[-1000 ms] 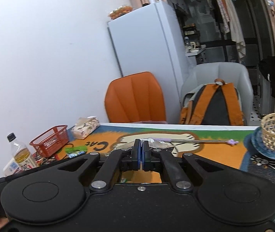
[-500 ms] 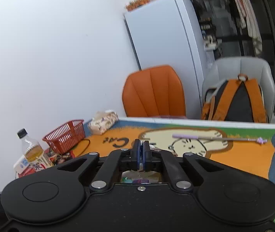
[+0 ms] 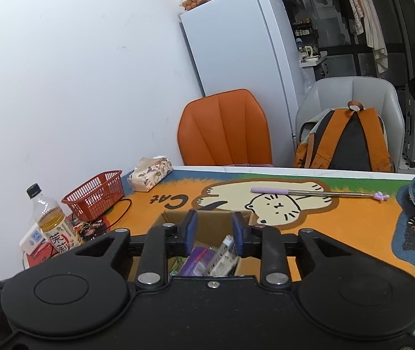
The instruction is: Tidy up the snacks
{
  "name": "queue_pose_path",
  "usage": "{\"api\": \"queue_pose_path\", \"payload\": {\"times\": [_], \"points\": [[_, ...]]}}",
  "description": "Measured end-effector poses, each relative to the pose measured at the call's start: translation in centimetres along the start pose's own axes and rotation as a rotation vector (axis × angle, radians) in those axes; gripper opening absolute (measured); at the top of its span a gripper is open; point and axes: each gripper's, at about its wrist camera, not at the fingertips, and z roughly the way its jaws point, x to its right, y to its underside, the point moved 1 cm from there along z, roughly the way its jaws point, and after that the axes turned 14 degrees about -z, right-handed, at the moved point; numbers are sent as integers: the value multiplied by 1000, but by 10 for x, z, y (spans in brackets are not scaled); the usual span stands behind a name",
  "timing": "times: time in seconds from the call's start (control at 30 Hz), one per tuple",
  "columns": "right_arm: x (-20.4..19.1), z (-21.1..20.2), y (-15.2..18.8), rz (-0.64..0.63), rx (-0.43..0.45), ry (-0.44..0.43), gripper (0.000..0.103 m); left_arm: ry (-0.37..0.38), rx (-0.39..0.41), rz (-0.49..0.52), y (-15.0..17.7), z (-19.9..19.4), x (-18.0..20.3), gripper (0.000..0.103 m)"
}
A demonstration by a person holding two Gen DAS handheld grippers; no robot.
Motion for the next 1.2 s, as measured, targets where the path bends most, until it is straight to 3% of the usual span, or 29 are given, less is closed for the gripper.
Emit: {"api": "queue_pose_path", "payload": {"times": [0.1,0.17,0.33,0.8,1.2], "points": [[2,-10,3,-2,-7,10,34,4,-4,13,5,-7,3,76],[3,-18,7,0,-9,19,43,13,-7,21,8,-12,3,78],[8,-39,16,3,-11,43,47,35,-30,52,17,-26,6,86],[16,-94,34,-15,2,103,69,67,-34,104,35,-63,8,93],[17,-132,45,-20,22,116,102,88,-34,162,45,-93,9,99]]}}
